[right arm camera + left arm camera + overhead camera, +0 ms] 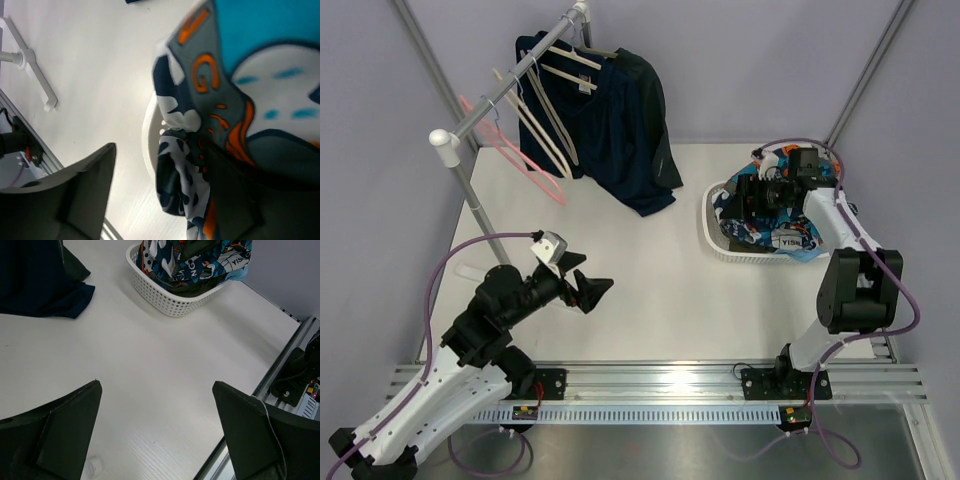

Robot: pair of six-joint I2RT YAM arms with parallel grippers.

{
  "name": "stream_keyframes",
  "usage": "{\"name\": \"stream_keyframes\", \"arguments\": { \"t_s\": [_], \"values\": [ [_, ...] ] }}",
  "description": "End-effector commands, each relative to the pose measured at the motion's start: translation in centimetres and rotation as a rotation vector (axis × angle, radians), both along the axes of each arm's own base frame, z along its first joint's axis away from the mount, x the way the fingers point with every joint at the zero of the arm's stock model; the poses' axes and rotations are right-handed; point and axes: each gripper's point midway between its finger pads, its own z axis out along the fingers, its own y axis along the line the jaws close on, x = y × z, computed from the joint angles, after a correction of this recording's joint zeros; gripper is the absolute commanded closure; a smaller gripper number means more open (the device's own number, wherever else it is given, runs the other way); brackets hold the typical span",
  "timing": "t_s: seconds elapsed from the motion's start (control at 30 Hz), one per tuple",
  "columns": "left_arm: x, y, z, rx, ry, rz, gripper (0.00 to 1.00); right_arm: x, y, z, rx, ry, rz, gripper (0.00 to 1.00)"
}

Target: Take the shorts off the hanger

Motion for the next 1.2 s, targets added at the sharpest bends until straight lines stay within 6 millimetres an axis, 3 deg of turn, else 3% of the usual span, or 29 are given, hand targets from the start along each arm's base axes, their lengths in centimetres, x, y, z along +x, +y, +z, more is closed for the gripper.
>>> {"name": "stream_keyframes", "arguments": {
  "t_s": [0.0, 0.1, 0.23, 0.3, 0.37, 0.43, 0.47, 0.5, 0.53, 0.57, 0.6, 0.73, 0.83, 0.97, 1.07, 1.17],
  "values": [
    [-0.1, -0.4, 2.0, -0.051, -0.062, -0.022, 0.01, -0.8, 0.2, 9.2, -0.033, -0.252, 0.115, 0.13],
    [0.0, -0.5, 2.0, -0.050, -0.066, -0.023, 0.01, -1.8, 0.2, 13.2, -0.048, -0.345, 0.144, 0.07],
    [0.1, -0.7, 2.1, -0.044, -0.070, -0.031, 0.01, -2.5, 0.3, 16.6, -0.052, -0.412, 0.152, 0.07],
    [0.2, -0.8, 2.1, -0.040, -0.068, -0.033, 0.01, -1.6, -0.3, 18.4, -0.070, -0.480, 0.099, 0.01],
    [0.1, -0.8, 2.2, -0.041, -0.069, -0.035, 0.01, 0.4, -2.3, 19.9, -0.040, -0.513, -0.039, 0.01],
    [0.1, -0.7, 2.3, -0.044, -0.071, -0.033, 0.01, 1.6, -4.8, 19.5, 0.071, -0.437, -0.131, 0.01],
    [0.1, -0.7, 2.3, -0.047, -0.069, -0.031, 0.01, 2.1, -4.5, 18.2, 0.192, -0.347, -0.082, 0.10],
    [0.0, -0.6, 2.5, -0.054, -0.072, -0.029, 0.01, 2.5, -5.0, 18.2, 0.249, -0.302, -0.083, 0.25],
    [0.0, -0.6, 2.5, -0.058, -0.072, -0.027, 0.01, 2.8, -5.3, 17.4, 0.318, -0.224, -0.087, 0.42],
    [0.0, -0.6, 2.3, -0.064, -0.068, -0.026, 0.01, 3.4, -5.7, 15.5, 0.394, -0.135, -0.072, 0.69],
    [-0.1, -0.6, 2.4, -0.069, -0.070, -0.026, 0.01, 3.7, -6.0, 14.7, 0.397, -0.107, -0.080, 0.73],
    [-0.1, -0.6, 2.3, -0.081, -0.066, -0.025, 0.01, 4.6, -6.4, 9.8, 0.379, -0.025, -0.109, 0.74],
    [-0.1, -0.6, 2.2, -0.081, -0.063, -0.022, 0.01, 5.2, -7.6, 5.0, 0.295, 0.050, -0.196, 0.72],
    [0.0, -0.6, 2.2, -0.084, -0.065, -0.019, 0.01, 5.5, -9.7, -3.3, 0.158, 0.198, -0.326, 0.71],
    [0.1, -0.7, 2.0, -0.080, -0.058, -0.021, 0.01, 5.3, -11.0, -7.8, 0.059, 0.267, -0.373, 0.71],
    [0.1, -0.8, 2.0, -0.074, -0.055, -0.023, 0.01, 4.8, -11.4, -9.5, -0.017, 0.267, -0.370, 0.71]
  ]
}}
